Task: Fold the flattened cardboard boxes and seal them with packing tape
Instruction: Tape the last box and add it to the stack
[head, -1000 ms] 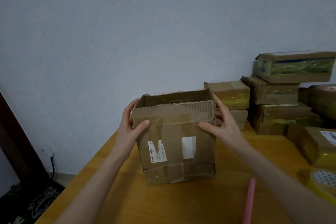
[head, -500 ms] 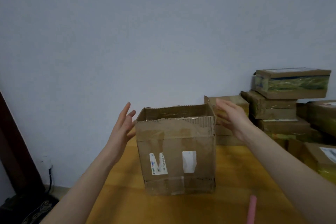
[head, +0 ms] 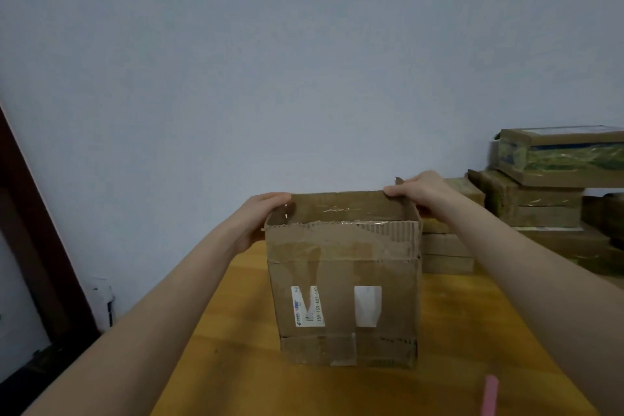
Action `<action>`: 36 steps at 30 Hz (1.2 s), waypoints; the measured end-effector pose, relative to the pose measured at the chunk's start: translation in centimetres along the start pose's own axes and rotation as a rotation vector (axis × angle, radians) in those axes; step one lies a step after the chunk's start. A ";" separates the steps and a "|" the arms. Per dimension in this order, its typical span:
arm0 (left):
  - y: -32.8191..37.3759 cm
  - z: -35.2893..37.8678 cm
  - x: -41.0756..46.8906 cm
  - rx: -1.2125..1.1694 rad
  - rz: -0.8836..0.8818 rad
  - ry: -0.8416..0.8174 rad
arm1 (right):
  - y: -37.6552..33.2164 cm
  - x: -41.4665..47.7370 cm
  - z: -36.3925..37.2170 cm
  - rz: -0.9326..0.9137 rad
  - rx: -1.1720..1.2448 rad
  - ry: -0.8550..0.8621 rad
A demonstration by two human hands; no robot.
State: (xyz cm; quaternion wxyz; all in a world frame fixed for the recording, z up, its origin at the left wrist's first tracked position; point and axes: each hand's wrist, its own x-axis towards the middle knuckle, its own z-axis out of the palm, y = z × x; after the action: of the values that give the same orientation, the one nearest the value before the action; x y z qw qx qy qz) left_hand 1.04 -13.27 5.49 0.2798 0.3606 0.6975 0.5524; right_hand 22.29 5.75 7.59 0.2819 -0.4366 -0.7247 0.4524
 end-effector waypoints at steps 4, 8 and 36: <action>-1.8 0.1 -1.7 -0.093 0.241 0.121 | 1.1 -1.5 -0.2 0.059 0.319 -0.005; -3.5 0.4 -3.5 -0.207 0.383 0.187 | 3.9 -4.8 -0.2 -0.218 0.434 0.128; -3.6 0.6 -2.5 0.651 0.315 -0.219 | 7.0 -7.1 1.5 -0.359 -0.060 -0.178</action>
State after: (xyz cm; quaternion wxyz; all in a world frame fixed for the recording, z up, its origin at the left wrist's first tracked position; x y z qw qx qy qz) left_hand 2.28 -15.43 1.86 0.1353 0.5905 0.7384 0.2963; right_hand 27.02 0.28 0.51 0.2799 -0.2671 -0.8260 0.4100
